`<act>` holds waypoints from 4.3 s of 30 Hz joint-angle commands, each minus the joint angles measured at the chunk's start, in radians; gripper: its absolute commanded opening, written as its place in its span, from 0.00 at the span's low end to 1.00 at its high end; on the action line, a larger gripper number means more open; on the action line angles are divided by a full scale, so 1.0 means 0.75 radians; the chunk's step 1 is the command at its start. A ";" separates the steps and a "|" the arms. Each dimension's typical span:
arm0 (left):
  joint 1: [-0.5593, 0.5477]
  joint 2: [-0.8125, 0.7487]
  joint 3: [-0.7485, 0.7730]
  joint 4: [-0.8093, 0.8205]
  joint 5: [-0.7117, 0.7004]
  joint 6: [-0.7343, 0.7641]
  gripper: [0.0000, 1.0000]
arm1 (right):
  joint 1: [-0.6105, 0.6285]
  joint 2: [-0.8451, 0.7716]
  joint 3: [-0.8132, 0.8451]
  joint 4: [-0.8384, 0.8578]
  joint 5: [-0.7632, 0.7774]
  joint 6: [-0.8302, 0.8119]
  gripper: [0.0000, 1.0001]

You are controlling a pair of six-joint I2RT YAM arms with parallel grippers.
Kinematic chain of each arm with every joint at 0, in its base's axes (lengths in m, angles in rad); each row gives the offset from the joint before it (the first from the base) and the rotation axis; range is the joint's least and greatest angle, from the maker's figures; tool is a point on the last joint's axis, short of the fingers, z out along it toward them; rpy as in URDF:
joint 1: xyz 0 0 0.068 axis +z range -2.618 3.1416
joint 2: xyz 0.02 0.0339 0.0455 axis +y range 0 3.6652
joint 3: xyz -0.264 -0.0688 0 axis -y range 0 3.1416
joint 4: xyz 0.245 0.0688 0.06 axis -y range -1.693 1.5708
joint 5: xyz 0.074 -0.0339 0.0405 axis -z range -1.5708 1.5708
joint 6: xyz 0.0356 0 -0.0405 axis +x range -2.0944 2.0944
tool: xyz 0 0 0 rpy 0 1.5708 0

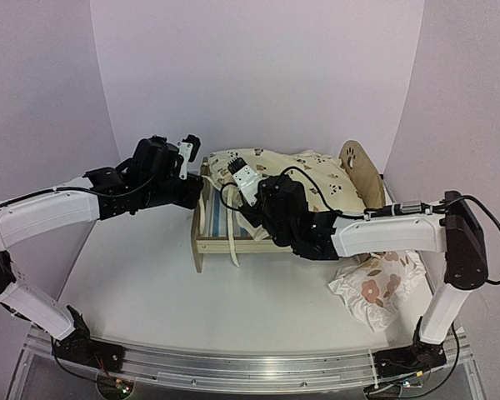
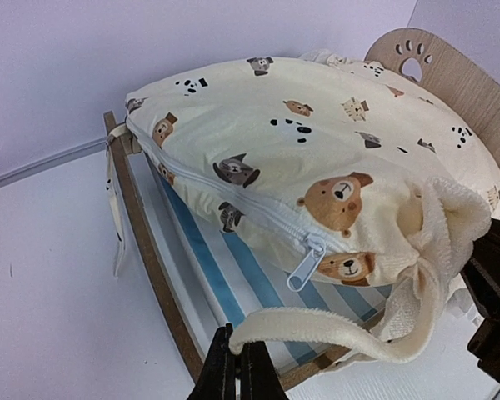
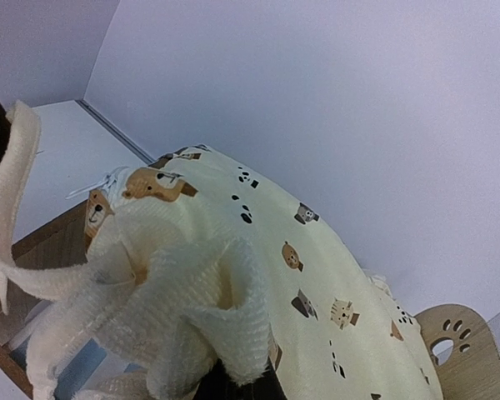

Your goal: Set up the pet bed

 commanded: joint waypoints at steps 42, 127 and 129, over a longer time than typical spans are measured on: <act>-0.035 -0.043 -0.137 -0.425 0.144 -0.429 0.99 | -0.010 0.242 0.188 -0.722 0.020 0.428 0.29; -0.027 -0.255 -0.374 -0.292 -0.096 -0.348 0.76 | 0.037 1.003 0.078 1.157 -0.522 0.286 0.40; -0.027 -0.252 -0.375 -0.288 -0.095 -0.346 0.76 | 0.036 1.029 0.091 1.191 -0.489 0.291 0.39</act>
